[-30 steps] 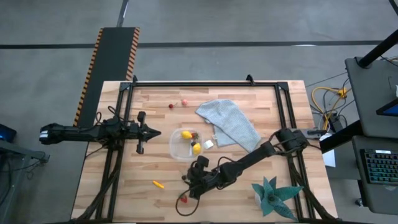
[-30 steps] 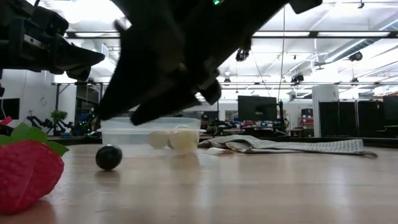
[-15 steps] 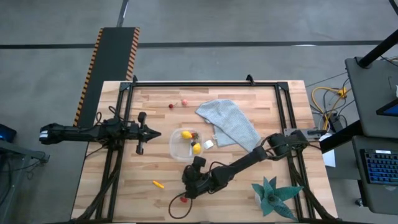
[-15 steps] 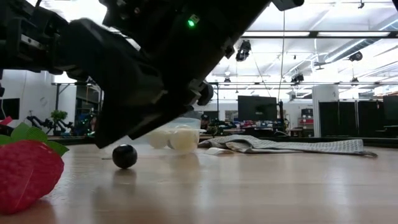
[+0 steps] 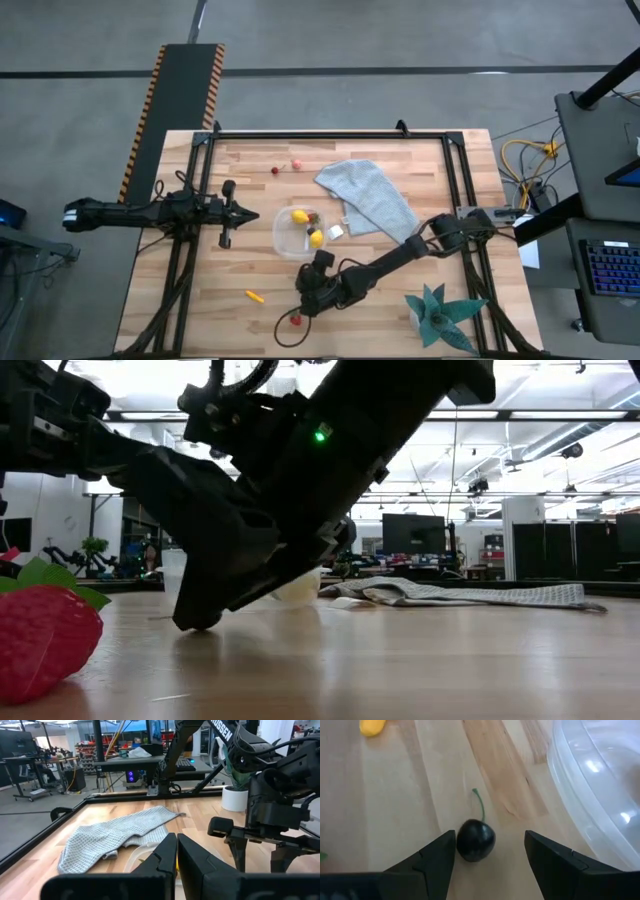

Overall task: Pick and placing Produce into tupperware
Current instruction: Put the black cherry into the transparent bin

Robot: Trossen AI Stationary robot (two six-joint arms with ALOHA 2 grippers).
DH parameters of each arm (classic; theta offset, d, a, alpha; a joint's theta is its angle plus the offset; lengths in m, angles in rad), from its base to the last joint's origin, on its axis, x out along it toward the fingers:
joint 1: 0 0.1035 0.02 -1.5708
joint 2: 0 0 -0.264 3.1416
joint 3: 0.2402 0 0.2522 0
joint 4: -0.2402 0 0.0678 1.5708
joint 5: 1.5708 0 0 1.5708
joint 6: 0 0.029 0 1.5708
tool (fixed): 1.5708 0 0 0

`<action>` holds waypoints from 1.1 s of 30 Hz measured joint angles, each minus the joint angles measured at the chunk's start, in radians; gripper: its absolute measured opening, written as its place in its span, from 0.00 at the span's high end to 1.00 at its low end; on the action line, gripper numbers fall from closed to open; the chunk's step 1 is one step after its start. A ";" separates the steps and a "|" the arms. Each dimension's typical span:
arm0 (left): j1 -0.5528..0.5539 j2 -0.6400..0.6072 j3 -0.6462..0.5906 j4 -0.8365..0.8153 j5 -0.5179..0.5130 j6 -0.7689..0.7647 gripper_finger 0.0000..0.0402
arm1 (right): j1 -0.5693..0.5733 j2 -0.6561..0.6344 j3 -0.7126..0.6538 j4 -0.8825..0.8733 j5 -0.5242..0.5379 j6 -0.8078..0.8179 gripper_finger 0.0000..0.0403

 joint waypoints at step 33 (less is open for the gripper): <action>0.000 0.003 0.000 0.001 0.000 0.000 1.00 | -0.012 0.032 -0.010 0.093 -0.054 -0.014 0.65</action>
